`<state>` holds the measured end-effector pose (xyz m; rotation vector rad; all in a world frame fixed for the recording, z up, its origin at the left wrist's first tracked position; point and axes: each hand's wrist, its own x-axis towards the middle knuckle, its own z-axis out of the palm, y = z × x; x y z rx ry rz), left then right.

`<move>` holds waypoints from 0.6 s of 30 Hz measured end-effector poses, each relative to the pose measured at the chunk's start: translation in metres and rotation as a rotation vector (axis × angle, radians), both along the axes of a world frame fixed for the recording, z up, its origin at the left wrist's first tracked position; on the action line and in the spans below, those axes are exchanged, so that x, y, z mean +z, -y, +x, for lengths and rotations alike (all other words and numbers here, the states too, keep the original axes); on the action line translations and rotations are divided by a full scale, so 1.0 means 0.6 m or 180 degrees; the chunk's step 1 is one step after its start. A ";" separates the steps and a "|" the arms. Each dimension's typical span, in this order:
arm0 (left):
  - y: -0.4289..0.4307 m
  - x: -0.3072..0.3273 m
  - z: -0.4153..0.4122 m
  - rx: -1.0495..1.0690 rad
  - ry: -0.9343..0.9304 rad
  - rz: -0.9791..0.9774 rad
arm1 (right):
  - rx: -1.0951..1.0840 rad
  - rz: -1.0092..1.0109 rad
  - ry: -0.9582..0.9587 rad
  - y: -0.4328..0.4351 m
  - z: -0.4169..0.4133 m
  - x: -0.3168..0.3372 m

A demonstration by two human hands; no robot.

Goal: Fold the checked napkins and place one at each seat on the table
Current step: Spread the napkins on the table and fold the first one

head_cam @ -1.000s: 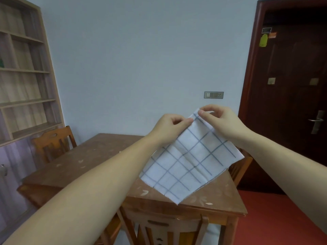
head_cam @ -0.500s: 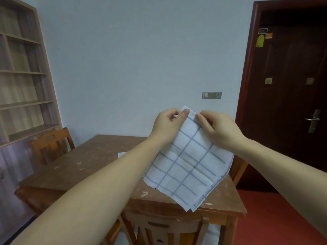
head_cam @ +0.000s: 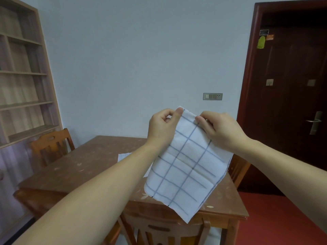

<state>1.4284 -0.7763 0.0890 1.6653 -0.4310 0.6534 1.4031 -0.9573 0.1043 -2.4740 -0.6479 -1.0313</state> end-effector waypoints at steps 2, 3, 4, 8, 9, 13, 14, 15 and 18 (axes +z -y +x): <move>-0.004 -0.009 0.005 -0.0028 -0.0075 0.0228 | 0.0008 0.0143 0.0048 0.006 0.004 0.000; -0.006 -0.016 0.008 -0.0025 -0.0101 0.0330 | 0.0031 0.0217 0.0045 0.009 0.004 0.001; -0.007 -0.023 0.011 -0.0023 -0.0129 0.0389 | 0.0062 0.0264 0.0014 0.012 0.005 0.002; -0.002 -0.032 0.013 -0.0081 -0.0207 0.0409 | 0.0071 0.0239 -0.0185 0.018 0.005 0.002; -0.001 -0.031 0.012 -0.0102 -0.0201 0.0401 | 0.0077 0.0208 -0.0150 0.019 0.006 0.002; -0.011 -0.039 0.017 -0.0344 -0.0517 0.0686 | 0.0117 0.0365 -0.0078 0.027 0.010 0.013; -0.014 -0.043 0.018 -0.0375 -0.0690 0.0904 | 0.0103 0.0375 -0.0129 0.032 0.012 0.017; -0.017 -0.048 0.018 -0.0399 -0.0827 0.1065 | 0.0056 0.0350 -0.0219 0.037 0.013 0.019; -0.020 -0.054 0.017 -0.0519 -0.0959 0.1028 | -0.0112 0.0538 -0.0594 0.057 0.017 0.019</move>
